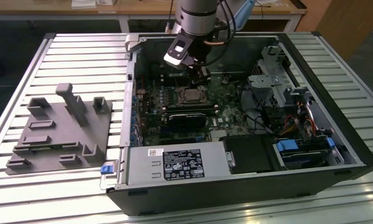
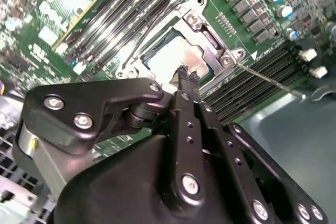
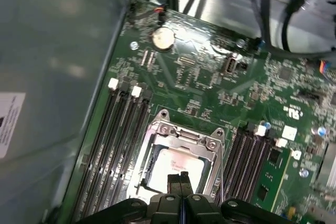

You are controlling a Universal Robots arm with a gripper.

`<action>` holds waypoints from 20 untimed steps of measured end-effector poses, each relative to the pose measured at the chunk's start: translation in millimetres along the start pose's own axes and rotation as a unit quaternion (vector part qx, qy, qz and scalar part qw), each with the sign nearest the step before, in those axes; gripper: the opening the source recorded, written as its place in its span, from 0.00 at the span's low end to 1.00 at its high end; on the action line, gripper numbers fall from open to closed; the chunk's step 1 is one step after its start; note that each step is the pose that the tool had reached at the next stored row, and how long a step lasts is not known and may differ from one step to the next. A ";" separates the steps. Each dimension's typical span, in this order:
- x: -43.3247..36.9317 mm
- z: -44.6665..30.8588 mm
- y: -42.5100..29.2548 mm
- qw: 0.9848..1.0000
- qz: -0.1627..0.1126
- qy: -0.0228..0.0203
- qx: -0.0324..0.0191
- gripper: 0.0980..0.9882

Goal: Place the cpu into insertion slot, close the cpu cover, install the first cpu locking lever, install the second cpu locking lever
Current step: 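Close the cpu cover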

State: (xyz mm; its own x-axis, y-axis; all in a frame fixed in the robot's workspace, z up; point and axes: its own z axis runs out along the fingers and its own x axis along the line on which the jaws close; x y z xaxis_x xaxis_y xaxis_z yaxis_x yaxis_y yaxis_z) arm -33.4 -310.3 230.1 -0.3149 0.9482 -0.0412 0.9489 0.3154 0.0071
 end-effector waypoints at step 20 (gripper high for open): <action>0.0 0.6 0.0 0.988 -0.156 0.001 -0.006 0.01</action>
State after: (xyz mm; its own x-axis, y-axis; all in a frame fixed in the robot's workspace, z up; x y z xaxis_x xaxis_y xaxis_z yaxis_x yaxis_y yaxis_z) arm -33.4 -310.3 229.5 -0.5923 0.8047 -0.0412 0.8052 0.5930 0.0071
